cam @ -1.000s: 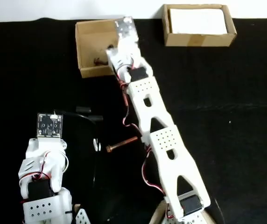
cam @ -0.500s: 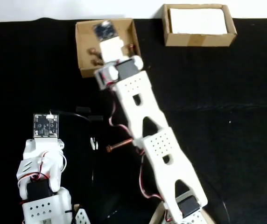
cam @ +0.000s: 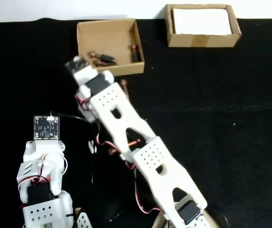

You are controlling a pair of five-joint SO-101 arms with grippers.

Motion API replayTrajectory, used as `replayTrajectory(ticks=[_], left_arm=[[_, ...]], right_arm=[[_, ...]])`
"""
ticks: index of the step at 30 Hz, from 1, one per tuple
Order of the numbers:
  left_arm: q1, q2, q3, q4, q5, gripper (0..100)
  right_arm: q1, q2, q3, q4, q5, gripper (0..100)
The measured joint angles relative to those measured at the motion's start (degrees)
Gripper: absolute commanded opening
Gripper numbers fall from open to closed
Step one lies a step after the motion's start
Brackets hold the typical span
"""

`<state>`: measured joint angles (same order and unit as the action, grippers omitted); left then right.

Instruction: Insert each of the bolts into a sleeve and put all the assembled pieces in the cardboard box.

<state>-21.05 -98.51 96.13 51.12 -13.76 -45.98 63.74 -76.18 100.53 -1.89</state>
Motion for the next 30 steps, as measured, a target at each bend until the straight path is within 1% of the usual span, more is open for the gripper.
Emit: replayTrajectory(ticks=[6, 12, 17, 23, 30], left_arm=[[0.00, 0.00, 0.00, -0.09, 0.00, 4], [0.00, 0.00, 0.00, -0.09, 0.00, 4], [0.00, 0.00, 0.00, -0.09, 0.00, 4], [0.00, 0.00, 0.00, -0.09, 0.00, 4], [0.00, 0.00, 0.00, -0.09, 0.00, 4]], right_arm=[[-1.23, 0.00, 5.54, 0.00, 0.00, 24.5], [-1.23, 0.00, 5.71, -0.18, 0.00, 24.5], [-1.23, 0.00, 5.71, -3.78, 0.00, 24.5], [-1.76, 1.23, 5.71, -5.71, 5.63, 24.5], [-2.55, 4.04, 5.45, -5.80, 6.59, 23.8]])
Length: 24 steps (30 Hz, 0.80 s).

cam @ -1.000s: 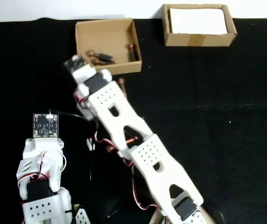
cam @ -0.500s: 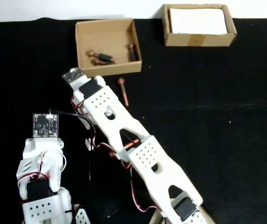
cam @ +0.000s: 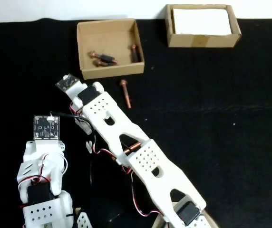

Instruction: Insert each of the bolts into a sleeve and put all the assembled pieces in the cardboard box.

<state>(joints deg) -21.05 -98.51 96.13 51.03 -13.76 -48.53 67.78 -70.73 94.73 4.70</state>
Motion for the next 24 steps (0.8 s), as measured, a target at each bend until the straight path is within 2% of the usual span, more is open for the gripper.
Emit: replayTrajectory(ticks=[5, 7, 14, 20, 24], left_arm=[[0.00, 0.00, 0.00, 0.00, 0.00, 4], [0.00, 0.00, 0.00, 0.00, 0.00, 4], [0.00, 0.00, 0.00, 0.00, 0.00, 4], [0.00, 0.00, 0.00, 0.00, 0.00, 4], [0.00, 0.00, 0.00, 0.00, 0.00, 4]], right_arm=[[0.09, 0.00, 0.00, -0.26, 0.00, 6.3], [0.35, 0.00, -0.35, -0.35, 0.09, 3.3], [1.23, 0.09, -1.14, 3.78, 0.09, 0.8], [4.48, -0.26, -1.05, 5.19, 0.00, 0.7], [7.65, -4.13, 4.04, 5.36, 0.09, 0.7]])
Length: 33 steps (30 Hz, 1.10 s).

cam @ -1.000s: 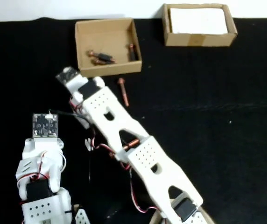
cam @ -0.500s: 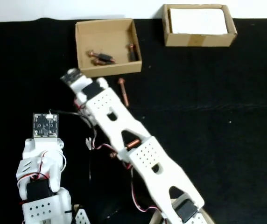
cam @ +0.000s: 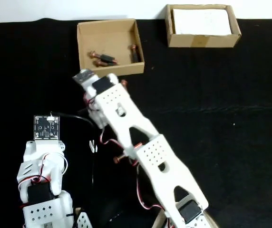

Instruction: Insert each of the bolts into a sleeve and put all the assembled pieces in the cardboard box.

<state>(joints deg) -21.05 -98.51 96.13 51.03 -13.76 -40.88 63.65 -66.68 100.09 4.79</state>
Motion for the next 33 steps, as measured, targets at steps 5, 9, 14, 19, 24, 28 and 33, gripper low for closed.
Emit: replayTrajectory(ticks=[5, 9, 14, 19, 24, 28, 33], left_arm=[[0.00, 0.00, 0.00, 0.00, 0.00, 4], [0.00, 0.00, 0.00, 0.00, 0.00, 4], [0.00, 0.00, 0.00, 0.00, 0.00, 4], [0.00, 0.00, 0.00, 0.00, 0.00, 4], [0.00, 0.00, 0.00, 0.00, 0.00, 4], [0.00, 0.00, 0.00, 0.00, 0.00, 4], [0.00, 0.00, 0.00, 0.00, 0.00, 4]], right_arm=[[4.57, -9.58, 14.51, 0.09, 0.00, 0.7], [6.68, -17.32, 28.40, 0.18, 0.00, 0.7], [8.09, -18.90, 36.31, -1.14, 0.00, 1.0], [8.26, -18.90, 36.75, -3.08, 0.00, 9.4], [8.26, -18.99, 36.13, -3.34, 4.31, 13.1], [7.65, -18.99, 27.52, -3.52, 5.98, 13.4], [4.57, -19.08, 18.46, -10.11, 2.20, 15.1]])
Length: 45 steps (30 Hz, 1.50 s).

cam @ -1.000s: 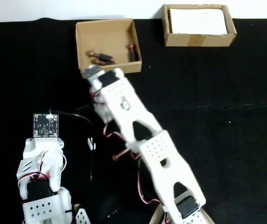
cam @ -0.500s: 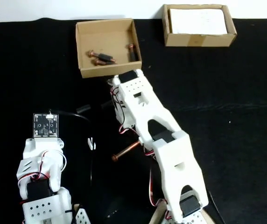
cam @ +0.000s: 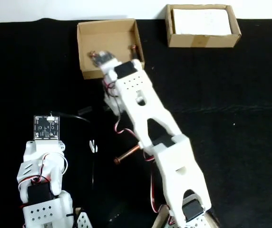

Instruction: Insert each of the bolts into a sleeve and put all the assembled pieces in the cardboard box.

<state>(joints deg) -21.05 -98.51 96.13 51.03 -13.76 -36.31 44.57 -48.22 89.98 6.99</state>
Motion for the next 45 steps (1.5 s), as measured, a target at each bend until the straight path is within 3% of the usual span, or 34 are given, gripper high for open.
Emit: replayTrajectory(ticks=[6, 13, 20, 38, 45], left_arm=[[0.00, 0.00, 0.00, 0.00, 0.00, 4], [0.00, 0.00, 0.00, 0.00, 0.00, 4], [0.00, 0.00, 0.00, 0.00, 0.00, 4], [0.00, 0.00, 0.00, 0.00, 0.00, 4], [0.00, 0.00, 0.00, 0.00, 0.00, 4]], right_arm=[[-2.37, 0.09, -0.35, -7.91, -11.08, 32.0], [-6.07, 5.63, -0.44, -8.97, -28.66, 32.2], [-6.77, 8.88, -0.44, -14.77, -39.12, 32.2], [-4.92, 12.13, -0.79, -21.27, -46.77, 31.7], [-3.78, 14.59, -1.23, -21.19, -46.77, 15.2]])
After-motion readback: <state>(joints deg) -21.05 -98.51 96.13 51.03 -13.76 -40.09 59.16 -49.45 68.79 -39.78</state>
